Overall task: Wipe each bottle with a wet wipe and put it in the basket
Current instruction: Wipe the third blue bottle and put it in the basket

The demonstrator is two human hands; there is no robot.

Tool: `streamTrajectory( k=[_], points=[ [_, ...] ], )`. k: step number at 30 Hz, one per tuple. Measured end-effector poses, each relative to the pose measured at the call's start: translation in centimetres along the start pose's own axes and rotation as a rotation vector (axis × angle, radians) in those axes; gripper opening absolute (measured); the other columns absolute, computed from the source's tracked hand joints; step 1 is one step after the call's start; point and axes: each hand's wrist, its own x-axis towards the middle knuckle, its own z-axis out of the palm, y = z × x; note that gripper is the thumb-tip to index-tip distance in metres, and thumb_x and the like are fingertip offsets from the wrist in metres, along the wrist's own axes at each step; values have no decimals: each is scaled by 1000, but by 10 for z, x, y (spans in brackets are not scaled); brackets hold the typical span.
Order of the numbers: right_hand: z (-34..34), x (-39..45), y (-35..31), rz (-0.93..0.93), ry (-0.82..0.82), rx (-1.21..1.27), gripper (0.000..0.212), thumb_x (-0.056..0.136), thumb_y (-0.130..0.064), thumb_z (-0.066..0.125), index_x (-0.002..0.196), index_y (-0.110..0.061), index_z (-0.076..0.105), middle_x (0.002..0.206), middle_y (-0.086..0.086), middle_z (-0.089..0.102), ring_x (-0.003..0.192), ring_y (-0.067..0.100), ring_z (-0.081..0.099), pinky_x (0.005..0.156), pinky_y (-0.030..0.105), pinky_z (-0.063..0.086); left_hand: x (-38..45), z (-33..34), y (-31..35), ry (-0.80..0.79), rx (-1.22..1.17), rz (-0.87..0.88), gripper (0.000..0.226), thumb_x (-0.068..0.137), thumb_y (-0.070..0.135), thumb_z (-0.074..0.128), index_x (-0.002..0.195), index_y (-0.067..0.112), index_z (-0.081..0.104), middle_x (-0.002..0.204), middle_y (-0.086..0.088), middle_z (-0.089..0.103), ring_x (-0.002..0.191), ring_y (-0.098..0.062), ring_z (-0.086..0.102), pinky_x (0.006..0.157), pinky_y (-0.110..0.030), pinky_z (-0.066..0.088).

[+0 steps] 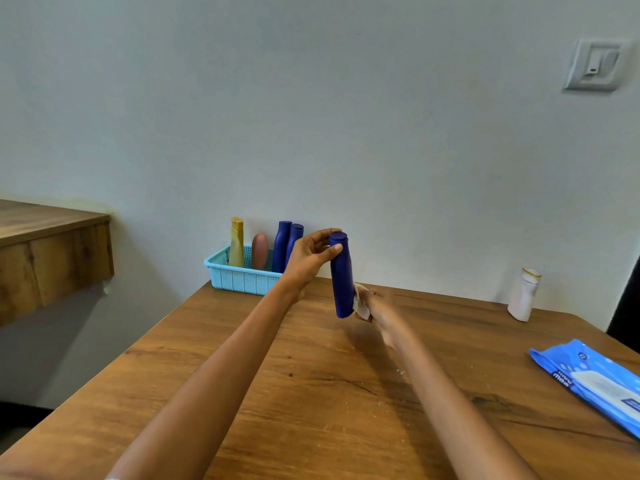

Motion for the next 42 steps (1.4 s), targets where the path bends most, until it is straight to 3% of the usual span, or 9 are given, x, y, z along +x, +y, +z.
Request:
streamTrajectory(
  k=[6,13,18,25,28,33,37,39,42],
  points=[
    [-7,-1,3,79,-59,167,20,95,-19,50,104,-9,64,85,10,65,67,14,55,61,24,45,1,2,1,55,43,29,31,86,6,63,115,17,57,103,4,66,95,-10,63,81,-22,53],
    [-5,1,3,105,10,272,13,95,-13,50,93,-5,60,81,9,57,62,12,48,56,23,43,6,-1,-1,139,161,59,35,86,8,65,119,15,57,110,-2,64,98,-14,61,87,-27,51],
    [1,4,-8,13,16,276,16,95,-18,51,95,-8,64,90,8,63,73,15,55,63,25,48,7,-7,-1,236,204,54,35,85,12,67,119,15,58,111,-4,65,98,-15,61,88,-29,53],
    [31,3,-50,-102,-10,361,21,97,-17,49,83,-8,62,82,9,60,65,15,53,61,26,47,28,-37,37,323,250,88,30,86,8,64,114,18,59,102,0,64,92,-14,62,79,-25,55],
    [54,14,-77,-153,-51,378,19,97,-18,49,83,-10,60,80,7,58,72,17,53,76,33,52,50,-62,54,345,345,92,30,86,8,63,115,16,58,108,-4,63,92,-17,61,80,-28,53],
    [87,41,-98,-174,-49,271,16,94,-14,49,85,-16,62,102,11,65,92,23,61,91,41,53,76,-93,53,293,560,10,35,87,3,60,122,8,57,119,-9,60,100,-20,58,87,-30,49],
    [101,59,-94,-128,-55,239,18,95,-12,46,94,-9,64,92,10,64,89,24,59,94,42,50,86,-111,35,197,714,-95,35,87,-1,55,121,5,56,122,-13,59,112,-26,54,94,-35,48],
    [107,65,-88,-110,-62,210,21,96,-11,44,101,-2,62,86,9,62,88,25,58,91,39,49,86,-119,24,166,746,-147,35,87,-2,53,121,4,56,121,-14,58,110,-27,54,90,-35,50],
    [116,69,-78,-84,-69,174,18,96,-13,45,104,-11,61,105,11,62,99,27,60,83,37,51,85,-126,7,132,773,-188,34,87,-6,48,120,1,56,120,-17,58,103,-26,54,89,-37,49]
  ],
)
